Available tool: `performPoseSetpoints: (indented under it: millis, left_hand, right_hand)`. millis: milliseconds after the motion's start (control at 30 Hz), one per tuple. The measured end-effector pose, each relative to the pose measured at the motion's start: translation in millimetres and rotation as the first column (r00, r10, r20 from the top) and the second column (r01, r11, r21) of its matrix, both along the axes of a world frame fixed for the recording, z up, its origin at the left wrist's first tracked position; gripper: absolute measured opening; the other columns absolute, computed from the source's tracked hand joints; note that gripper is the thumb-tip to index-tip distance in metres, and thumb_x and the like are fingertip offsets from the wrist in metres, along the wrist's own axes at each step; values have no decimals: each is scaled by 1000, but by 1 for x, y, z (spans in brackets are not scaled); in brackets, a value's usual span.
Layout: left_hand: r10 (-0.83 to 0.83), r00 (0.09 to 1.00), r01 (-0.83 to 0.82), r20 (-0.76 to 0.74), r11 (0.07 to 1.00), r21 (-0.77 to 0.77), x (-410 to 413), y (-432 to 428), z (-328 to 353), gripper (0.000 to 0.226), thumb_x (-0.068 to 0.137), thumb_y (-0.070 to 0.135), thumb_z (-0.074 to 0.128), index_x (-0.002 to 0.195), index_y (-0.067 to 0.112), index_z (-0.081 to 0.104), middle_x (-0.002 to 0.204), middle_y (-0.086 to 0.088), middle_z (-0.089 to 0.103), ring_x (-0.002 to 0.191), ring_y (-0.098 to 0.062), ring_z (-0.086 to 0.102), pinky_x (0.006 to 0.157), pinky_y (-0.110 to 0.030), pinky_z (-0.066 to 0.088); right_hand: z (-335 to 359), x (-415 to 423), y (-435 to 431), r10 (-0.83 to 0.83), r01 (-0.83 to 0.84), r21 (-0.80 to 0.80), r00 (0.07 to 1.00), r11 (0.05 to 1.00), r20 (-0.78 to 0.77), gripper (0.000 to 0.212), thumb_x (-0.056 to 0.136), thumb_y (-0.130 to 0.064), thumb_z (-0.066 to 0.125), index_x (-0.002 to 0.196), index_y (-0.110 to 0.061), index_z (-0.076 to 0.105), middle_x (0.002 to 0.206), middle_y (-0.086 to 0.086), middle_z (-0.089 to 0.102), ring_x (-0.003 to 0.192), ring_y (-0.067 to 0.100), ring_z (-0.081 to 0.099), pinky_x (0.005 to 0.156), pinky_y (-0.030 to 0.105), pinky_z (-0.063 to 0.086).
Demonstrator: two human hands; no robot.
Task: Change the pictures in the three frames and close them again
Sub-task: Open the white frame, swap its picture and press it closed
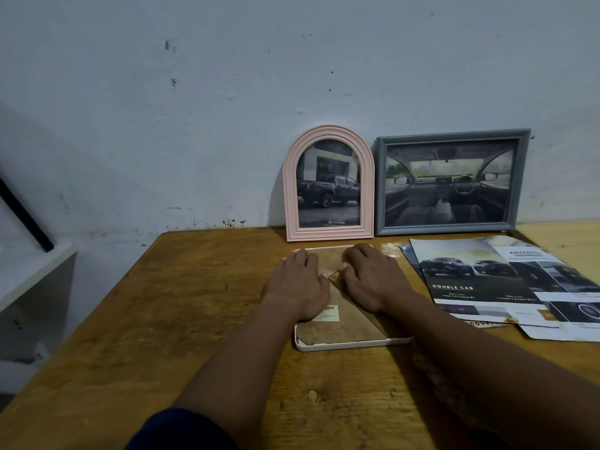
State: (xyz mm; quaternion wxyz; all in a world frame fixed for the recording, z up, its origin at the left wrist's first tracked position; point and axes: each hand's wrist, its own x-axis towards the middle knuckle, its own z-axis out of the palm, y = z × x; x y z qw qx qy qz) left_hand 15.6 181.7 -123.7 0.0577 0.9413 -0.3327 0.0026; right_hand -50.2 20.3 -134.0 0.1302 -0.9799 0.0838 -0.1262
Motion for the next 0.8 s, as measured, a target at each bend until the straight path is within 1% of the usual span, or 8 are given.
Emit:
performPoseSetpoints:
  millis: [167, 267, 333, 433, 500, 667, 733, 800]
  left_hand:
    - [52, 997, -47, 52, 995, -88, -5, 1, -6, 56, 103, 42, 36, 153, 17, 38, 160, -6, 36, 148, -24, 28, 121, -44, 24]
    - [99, 971, -75, 217, 990, -117, -13, 1, 3, 48, 99, 43, 42, 139, 19, 54, 139, -4, 56, 125, -21, 49, 103, -40, 43]
    - [86, 971, -57, 222, 989, -134, -19, 3, 6, 39, 99, 40, 44, 124, 19, 64, 122, -3, 62, 108, -18, 55, 87, -36, 50]
    - [96, 989, -71, 113, 976, -206, -18, 5, 10, 36, 97, 41, 49, 112, 17, 72, 108, -1, 64, 97, -16, 57, 79, -37, 57]
    - [88, 994, -71, 71, 975, -213, -16, 5, 9, 35, 97, 43, 52, 109, 18, 74, 107, 0, 64, 96, -16, 58, 79, -37, 58]
    - [53, 996, -77, -71, 917, -391, -23, 5, 9, 41, 99, 47, 54, 121, 19, 73, 119, 0, 67, 107, -17, 60, 88, -38, 55]
    - [28, 970, -147, -243, 860, -488, -25, 0, 16, 43, 101, 53, 47, 121, 24, 71, 119, 1, 68, 105, -17, 61, 91, -40, 54]
    - [-37, 861, -296, -507, 773, -560, -29, -6, 27, 49, 101, 63, 38, 117, 29, 69, 118, 0, 68, 106, -19, 62, 96, -45, 53]
  right_hand:
    - [0, -5, -1, -250, 252, -48, 967, 966, 47, 48, 95, -47, 40, 130, -16, 48, 134, 12, 50, 122, 30, 45, 101, 46, 37]
    - [1, -5, 0, -330, 331, -28, 943, 943, 26, 51, 93, -50, 40, 129, -14, 47, 132, 14, 52, 123, 32, 46, 102, 47, 36]
    - [0, -4, -2, -350, 350, 7, 936, 937, 27, 52, 93, -50, 40, 129, -13, 48, 130, 15, 53, 121, 32, 47, 100, 47, 38]
    - [-1, -2, -7, -350, 348, 87, 936, 933, 17, 49, 93, -49, 45, 128, -15, 48, 130, 13, 55, 119, 30, 51, 98, 46, 43]
    - [2, -1, -10, -355, 342, 251, 935, 906, 11, 46, 93, -44, 53, 129, -17, 51, 130, 10, 59, 115, 27, 56, 96, 45, 49]
    - [29, -7, -19, -394, 262, 643, 917, 719, 67, 31, 98, -25, 57, 127, -14, 59, 122, 8, 62, 92, 16, 56, 81, 30, 48]
    - [47, -13, -25, -411, 178, 713, 896, 679, 167, 23, 98, -21, 57, 119, -13, 65, 113, 7, 67, 86, 13, 59, 70, 25, 48]
    - [72, -21, -28, -396, 76, 738, 878, 670, 269, 14, 99, -17, 56, 103, -16, 70, 100, 7, 69, 85, 15, 64, 69, 26, 52]
